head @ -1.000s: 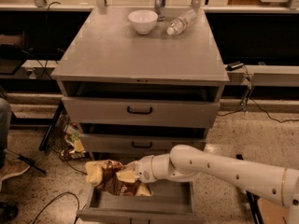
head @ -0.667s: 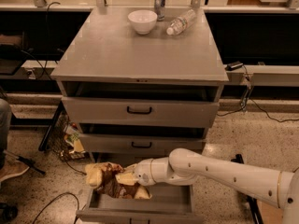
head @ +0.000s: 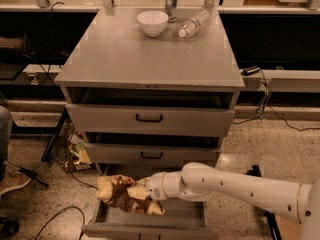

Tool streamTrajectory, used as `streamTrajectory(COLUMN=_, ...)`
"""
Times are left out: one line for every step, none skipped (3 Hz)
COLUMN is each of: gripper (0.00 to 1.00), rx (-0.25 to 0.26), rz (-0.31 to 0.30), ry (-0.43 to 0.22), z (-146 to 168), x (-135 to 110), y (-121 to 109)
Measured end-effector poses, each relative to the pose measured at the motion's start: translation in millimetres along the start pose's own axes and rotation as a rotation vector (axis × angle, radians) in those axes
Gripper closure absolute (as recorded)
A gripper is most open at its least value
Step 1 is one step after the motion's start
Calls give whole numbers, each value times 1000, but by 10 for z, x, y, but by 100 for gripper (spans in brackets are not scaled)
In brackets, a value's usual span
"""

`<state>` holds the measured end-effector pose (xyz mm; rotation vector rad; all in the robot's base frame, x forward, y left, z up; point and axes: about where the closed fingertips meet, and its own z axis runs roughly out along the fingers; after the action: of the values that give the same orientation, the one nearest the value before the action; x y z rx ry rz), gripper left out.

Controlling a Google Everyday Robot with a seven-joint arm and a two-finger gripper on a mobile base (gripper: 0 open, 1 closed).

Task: Place brown chip bag into bottom drawer

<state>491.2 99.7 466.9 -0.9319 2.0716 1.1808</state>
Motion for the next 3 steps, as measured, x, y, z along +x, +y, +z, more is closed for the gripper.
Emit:
streamTrajectory(gripper=100, rx=104, rz=3, ry=15, z=30, x=232, y=-376)
streamTrajectory(gripper=100, rx=190, rz=10, ry=14, z=104, x=465, y=-761)
streamTrajectory(gripper=100, rx=224, rz=21, ry=8, z=325, x=639, y=-1037)
